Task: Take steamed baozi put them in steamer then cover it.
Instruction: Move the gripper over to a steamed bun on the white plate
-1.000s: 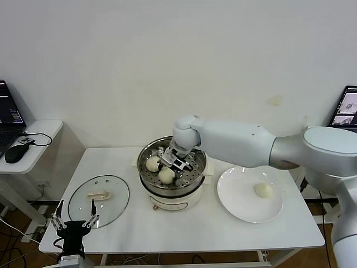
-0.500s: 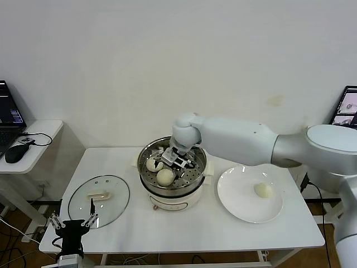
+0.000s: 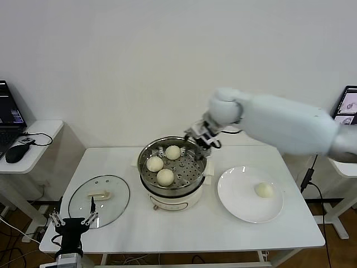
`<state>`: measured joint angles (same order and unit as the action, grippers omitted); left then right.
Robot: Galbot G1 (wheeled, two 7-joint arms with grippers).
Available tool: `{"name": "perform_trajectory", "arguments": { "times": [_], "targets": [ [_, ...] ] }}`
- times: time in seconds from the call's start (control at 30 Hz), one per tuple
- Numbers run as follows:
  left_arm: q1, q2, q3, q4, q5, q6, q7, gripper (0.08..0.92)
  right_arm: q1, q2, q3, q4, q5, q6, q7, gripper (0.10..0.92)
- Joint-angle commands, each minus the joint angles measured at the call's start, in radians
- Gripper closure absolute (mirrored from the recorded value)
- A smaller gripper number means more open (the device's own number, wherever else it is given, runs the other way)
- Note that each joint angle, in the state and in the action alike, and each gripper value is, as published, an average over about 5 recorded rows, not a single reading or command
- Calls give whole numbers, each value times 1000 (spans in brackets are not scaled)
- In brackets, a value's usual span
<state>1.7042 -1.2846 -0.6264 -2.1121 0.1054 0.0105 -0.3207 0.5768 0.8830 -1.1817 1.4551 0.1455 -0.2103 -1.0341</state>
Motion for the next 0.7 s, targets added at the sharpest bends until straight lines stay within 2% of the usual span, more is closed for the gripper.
{"name": "perform_trajectory", "arguments": {
  "times": [0.03,0.37,0.7],
  "targets": [
    [0,8,6,0,2,0,4,177,-216,-375,152,96,-53,-117,-20,203],
    [7,6,10,8,7,-2,12,177,-596,-406,430,-30,-220,-52,-31,203],
    [16,-2,13,17,11,-7,12,177,-732,-338,549,-150,-312,-20,-10,203]
  ]
}}
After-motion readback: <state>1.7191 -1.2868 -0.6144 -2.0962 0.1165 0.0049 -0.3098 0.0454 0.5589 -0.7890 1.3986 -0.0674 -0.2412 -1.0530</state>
